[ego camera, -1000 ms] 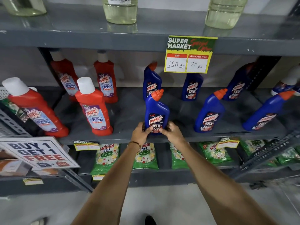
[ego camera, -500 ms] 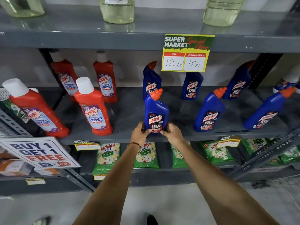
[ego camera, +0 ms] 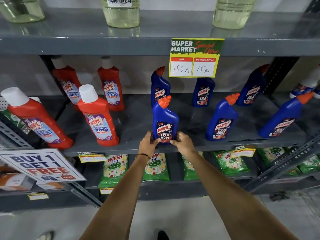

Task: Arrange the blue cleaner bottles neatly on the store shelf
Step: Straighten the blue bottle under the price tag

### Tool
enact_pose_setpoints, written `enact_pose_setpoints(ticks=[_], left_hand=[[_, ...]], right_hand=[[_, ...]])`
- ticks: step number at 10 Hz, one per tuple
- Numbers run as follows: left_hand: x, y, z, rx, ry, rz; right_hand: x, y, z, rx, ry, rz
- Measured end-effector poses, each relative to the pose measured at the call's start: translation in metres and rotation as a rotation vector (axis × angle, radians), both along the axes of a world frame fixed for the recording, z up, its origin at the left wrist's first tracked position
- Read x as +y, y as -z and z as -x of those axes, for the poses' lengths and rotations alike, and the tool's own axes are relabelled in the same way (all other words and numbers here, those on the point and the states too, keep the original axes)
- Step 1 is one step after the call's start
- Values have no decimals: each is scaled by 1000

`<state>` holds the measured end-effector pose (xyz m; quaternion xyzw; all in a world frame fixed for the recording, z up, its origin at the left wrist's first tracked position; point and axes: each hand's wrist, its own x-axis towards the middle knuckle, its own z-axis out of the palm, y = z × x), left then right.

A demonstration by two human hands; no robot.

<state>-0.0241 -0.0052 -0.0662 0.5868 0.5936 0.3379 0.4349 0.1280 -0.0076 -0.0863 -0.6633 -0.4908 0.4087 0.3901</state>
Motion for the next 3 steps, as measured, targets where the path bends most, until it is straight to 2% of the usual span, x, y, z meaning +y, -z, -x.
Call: enact_pose_setpoints(ticks=[2, 3], left_hand=[[-7, -2, 3, 66, -3, 27], [-17, -2, 6, 123, -7, 31]], right_hand=[[-9, -8, -1, 2, 12, 27], [-26, -18, 2, -133, 105, 16]])
